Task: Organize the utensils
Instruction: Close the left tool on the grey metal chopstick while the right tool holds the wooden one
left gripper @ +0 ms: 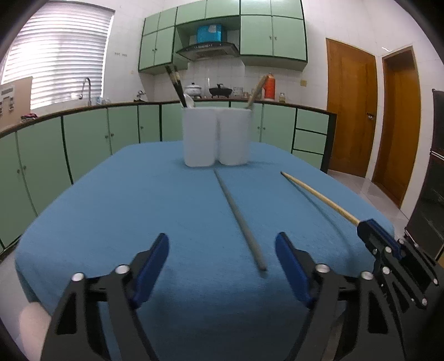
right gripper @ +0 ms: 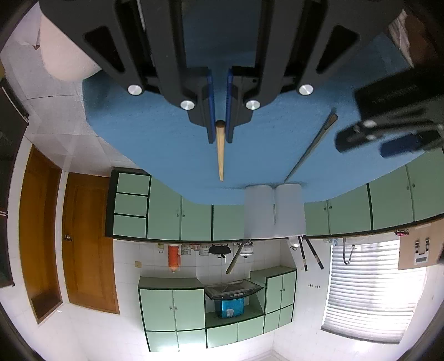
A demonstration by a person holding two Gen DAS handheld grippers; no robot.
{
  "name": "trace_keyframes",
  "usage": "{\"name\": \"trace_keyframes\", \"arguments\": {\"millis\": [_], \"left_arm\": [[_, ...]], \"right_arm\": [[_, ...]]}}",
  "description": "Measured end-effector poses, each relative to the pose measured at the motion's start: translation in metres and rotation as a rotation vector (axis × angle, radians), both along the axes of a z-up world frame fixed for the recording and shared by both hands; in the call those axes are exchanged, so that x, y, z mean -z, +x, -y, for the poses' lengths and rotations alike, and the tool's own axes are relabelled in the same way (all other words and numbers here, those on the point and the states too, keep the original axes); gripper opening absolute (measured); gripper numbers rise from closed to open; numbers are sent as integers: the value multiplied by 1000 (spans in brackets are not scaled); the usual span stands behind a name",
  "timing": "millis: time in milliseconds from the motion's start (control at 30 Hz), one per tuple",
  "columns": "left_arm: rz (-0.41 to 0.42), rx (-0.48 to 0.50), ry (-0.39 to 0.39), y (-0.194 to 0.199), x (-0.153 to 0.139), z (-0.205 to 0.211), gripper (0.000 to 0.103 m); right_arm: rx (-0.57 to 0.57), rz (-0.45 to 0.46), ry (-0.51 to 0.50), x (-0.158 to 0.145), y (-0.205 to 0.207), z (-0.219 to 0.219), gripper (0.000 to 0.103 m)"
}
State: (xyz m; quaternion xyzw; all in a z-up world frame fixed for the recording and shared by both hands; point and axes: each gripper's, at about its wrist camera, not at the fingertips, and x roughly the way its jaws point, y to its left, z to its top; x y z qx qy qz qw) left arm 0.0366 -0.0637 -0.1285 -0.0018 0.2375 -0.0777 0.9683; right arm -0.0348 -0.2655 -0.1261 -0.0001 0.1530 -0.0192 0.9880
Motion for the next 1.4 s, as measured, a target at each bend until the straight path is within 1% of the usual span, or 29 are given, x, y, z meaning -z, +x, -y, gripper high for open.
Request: {"name": "trace_keyframes", "arguments": {"millis": [67, 167, 233, 300, 367, 400, 467, 567, 667, 800, 900, 1033, 1200, 1400], "left_arm": [[-21, 1, -12, 3, 5, 6, 62], [-40, 0, -18, 6, 11, 14, 56], [-29, -7, -10, 6, 14, 19, 53], [-25, -10, -9, 5, 15, 23, 48], [-18, -16, -6, 4, 16, 28, 37], [-14, -17, -4, 3, 16, 29, 33], [-9, -21, 0, 3, 17, 33, 19], [-10, -28, -10, 3, 17, 33, 9], [-12, -35, -8, 3, 16, 33, 7], [-14, -34, -11, 3, 13, 32, 6], [4, -34, -10, -1, 7, 28, 6], [50, -32, -5, -9, -8, 23, 6], [109, -33, -15, -17, -37, 13, 6], [189, -26, -14, -20, -79, 5, 6]], "right_arm": [[-3, 4, 8, 0, -2, 4, 6], [-7, 8, 18, 1, -5, 10, 6], [-9, 9, 25, 2, -6, 14, 6], [-12, 9, 31, 3, -7, 17, 6], [-15, 9, 32, 3, -9, 18, 6], [-17, 9, 32, 3, -9, 19, 6], [-20, 9, 33, 3, -9, 19, 6], [-24, 9, 35, 2, -7, 19, 6], [-28, 6, 34, 3, -7, 20, 6], [-32, 10, 30, 1, -8, 21, 6], [-35, 19, 32, -3, -10, 23, 6], [-44, 45, 29, -12, -13, 26, 6], [-69, 103, 20, -38, -17, 30, 6], [-122, 167, 13, -85, -12, 37, 6]]}}
